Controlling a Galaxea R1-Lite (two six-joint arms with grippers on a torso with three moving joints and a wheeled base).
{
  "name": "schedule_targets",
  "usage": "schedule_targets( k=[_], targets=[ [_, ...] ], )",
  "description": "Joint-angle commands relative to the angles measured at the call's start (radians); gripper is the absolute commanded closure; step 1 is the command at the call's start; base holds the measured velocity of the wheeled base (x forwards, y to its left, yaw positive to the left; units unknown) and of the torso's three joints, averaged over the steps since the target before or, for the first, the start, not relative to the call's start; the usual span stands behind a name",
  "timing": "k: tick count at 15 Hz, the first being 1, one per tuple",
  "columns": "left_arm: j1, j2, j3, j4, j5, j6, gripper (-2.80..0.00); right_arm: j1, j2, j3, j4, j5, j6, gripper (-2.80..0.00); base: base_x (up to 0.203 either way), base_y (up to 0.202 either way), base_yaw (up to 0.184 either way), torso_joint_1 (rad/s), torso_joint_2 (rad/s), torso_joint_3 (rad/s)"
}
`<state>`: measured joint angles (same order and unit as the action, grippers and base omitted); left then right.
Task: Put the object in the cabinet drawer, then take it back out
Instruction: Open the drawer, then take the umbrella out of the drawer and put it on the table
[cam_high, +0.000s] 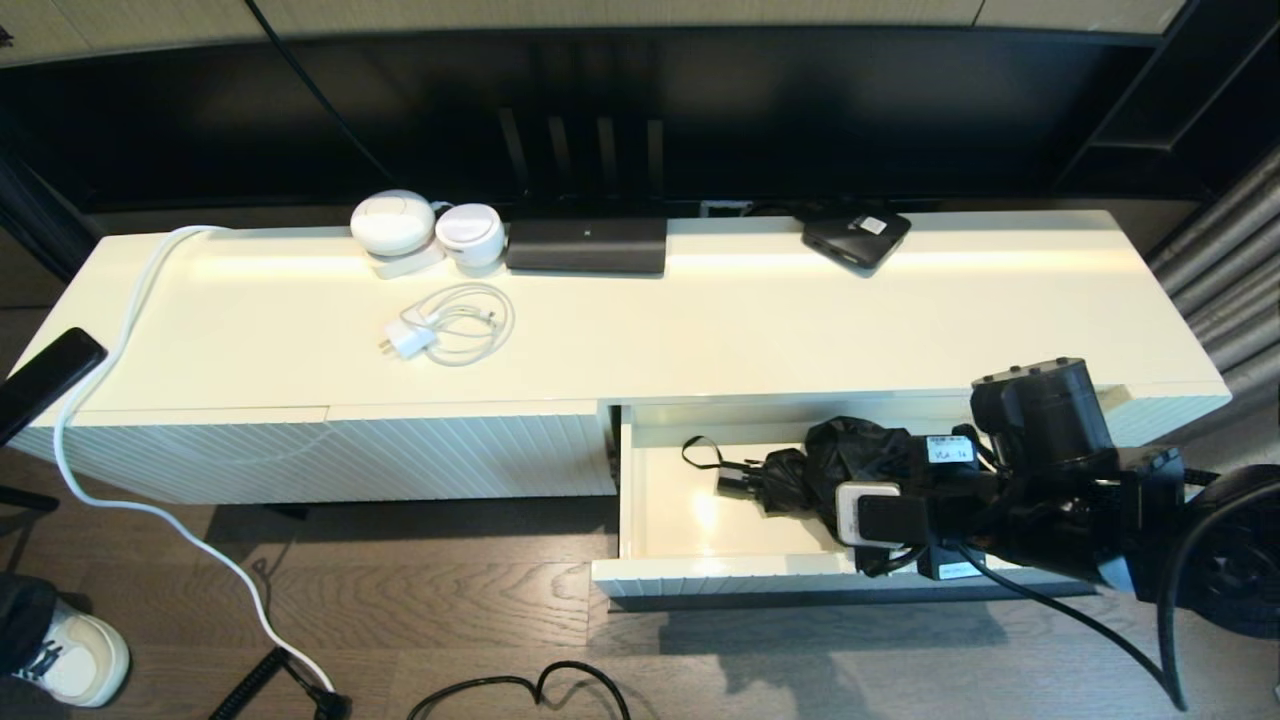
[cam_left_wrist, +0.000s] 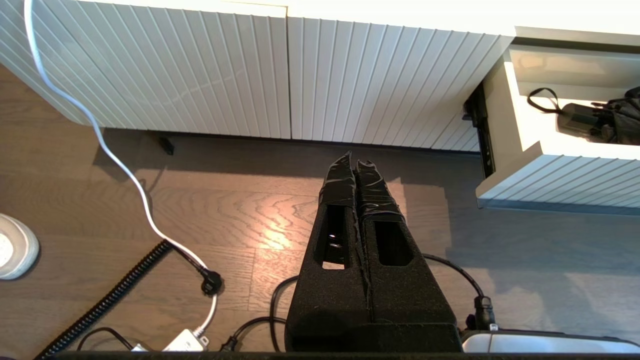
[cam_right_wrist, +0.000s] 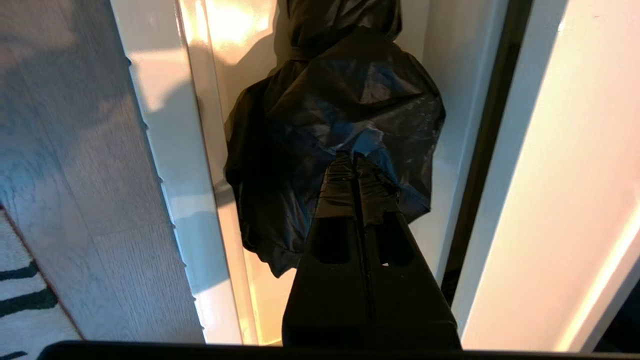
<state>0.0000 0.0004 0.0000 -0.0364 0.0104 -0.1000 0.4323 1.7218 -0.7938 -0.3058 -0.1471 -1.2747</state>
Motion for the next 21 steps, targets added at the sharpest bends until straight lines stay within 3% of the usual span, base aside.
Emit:
schedule_targets(
  k=[1,5,6,7,21],
  targets=[
    [0.0,0.0,0.0,0.0,0.0,-0.001,0.0,-0.004,0.039,-0.007,0.002,-0.003,-0.008,0.0,0.0,0.0,0.0,0.0,0.0,0.0],
    [0.0,0.0,0.0,0.0,0.0,-0.001,0.0,0.0,0.025,-0.014,-0.031,-0.015,0.002,0.0,0.0,0.0,0.0,0.0,0.0,0.0],
    [0.0,0.0,0.0,0.0,0.0,-0.001,0.0,0.0,0.011,-0.008,-0.043,-0.014,0.003,-2.18,0.0,0.0,0.0,0.0,0.0,0.0],
    [0.0,0.0,0.0,0.0,0.0,-0.001,0.0,-0.001,-0.001,0.002,-0.045,-0.015,0.002,-2.8,0.0,0.0,0.0,0.0,0.0,0.0],
    [0.0,0.0,0.0,0.0,0.0,-0.001,0.0,-0.057,0.129,-0.063,-0.033,-0.034,0.005,-2.8,0.0,0.0,0.0,0.0,0.0,0.0]
  ],
)
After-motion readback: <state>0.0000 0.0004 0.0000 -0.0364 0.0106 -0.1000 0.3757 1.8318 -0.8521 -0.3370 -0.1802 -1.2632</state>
